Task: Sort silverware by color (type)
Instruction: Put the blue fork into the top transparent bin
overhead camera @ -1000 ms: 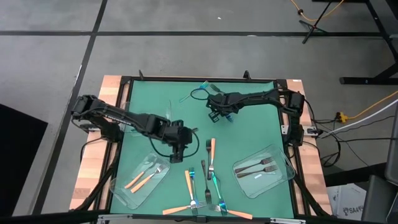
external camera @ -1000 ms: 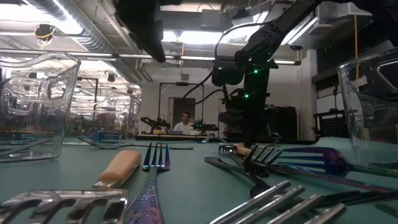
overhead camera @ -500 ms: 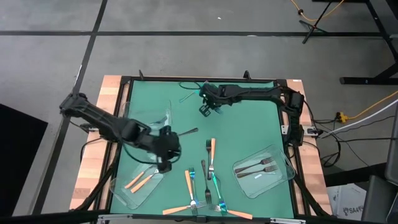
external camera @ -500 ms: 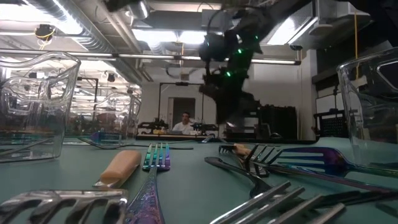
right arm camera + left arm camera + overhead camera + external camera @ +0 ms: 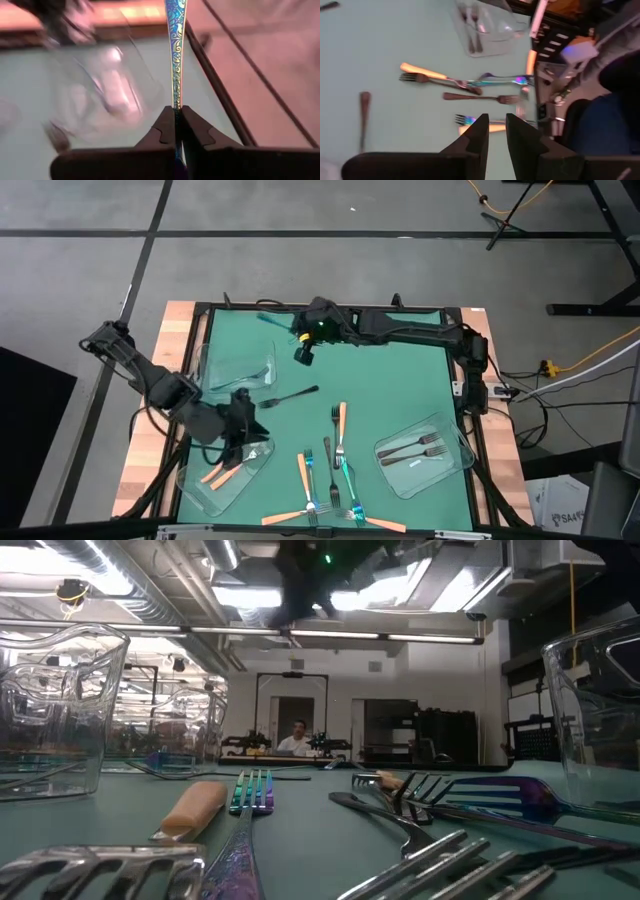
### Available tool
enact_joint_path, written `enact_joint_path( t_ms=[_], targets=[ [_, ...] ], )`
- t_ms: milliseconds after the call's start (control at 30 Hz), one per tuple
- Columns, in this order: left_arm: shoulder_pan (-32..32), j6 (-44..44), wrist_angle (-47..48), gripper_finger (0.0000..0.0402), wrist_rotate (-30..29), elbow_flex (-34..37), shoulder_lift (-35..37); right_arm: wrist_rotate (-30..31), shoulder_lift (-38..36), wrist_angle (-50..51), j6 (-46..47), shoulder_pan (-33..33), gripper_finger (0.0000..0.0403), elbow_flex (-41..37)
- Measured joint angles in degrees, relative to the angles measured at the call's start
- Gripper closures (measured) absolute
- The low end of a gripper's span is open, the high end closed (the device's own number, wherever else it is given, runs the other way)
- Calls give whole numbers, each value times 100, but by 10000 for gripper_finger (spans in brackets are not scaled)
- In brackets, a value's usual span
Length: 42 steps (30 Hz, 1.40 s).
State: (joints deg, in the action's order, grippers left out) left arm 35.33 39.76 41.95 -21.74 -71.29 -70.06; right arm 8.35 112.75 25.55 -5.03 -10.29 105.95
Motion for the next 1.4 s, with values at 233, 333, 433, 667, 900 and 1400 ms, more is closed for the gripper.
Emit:
enact_joint_path(
  t_ms=[233,333,433,667,900,1400],
  targets=[
    [519,82,-2,342,10,0,42,-830,130,-1466,-331,231,402,72],
    [665,84,-9,342,15,0,39,-996,270,-1768,-430,282,402,63],
    [771,84,-24,342,17,2,39,-1140,429,-2017,-449,316,402,61],
    [985,448,-53,342,265,2,39,-1621,978,-2590,-451,318,402,61],
    [1274,1131,-50,342,365,2,37,-1877,1441,-3212,-451,318,402,63],
    [1510,1273,-96,342,274,2,37,-2185,2174,-4306,-485,313,402,63]
  ],
)
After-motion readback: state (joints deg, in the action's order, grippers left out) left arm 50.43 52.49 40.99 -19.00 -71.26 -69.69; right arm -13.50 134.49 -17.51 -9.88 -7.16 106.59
